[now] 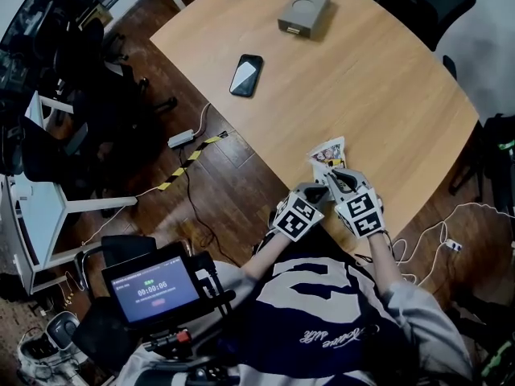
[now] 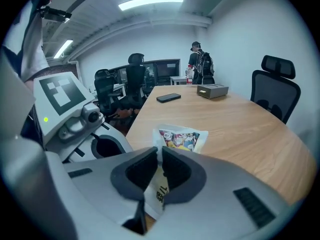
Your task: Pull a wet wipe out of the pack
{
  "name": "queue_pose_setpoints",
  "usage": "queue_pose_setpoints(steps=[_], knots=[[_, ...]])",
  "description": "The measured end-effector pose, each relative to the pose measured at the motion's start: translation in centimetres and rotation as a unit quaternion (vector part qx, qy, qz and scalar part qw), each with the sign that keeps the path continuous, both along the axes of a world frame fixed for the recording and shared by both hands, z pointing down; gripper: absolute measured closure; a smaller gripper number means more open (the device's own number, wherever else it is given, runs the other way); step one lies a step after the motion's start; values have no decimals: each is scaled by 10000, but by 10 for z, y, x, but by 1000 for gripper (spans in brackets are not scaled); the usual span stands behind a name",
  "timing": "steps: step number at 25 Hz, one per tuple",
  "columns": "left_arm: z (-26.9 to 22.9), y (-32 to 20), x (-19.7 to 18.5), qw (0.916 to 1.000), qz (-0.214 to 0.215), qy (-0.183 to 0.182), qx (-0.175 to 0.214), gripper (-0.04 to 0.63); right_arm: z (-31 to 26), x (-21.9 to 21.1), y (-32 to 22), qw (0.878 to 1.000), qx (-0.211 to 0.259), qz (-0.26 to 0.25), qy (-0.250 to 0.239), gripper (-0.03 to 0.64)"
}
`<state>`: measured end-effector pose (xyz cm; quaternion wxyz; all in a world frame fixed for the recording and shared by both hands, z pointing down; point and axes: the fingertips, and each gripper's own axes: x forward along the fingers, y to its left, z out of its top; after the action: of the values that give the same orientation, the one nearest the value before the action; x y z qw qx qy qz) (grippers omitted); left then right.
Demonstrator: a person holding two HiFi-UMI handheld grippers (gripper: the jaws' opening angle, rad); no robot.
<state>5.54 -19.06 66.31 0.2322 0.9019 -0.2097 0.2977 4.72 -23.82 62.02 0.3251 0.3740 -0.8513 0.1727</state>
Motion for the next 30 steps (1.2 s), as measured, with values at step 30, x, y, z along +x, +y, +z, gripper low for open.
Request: queue_pose_setpoints(steps=[30], knots=[[3, -4, -4, 9999, -6, -126, -112, 592, -61, 9, -7, 9946, 599, 459, -717, 598]])
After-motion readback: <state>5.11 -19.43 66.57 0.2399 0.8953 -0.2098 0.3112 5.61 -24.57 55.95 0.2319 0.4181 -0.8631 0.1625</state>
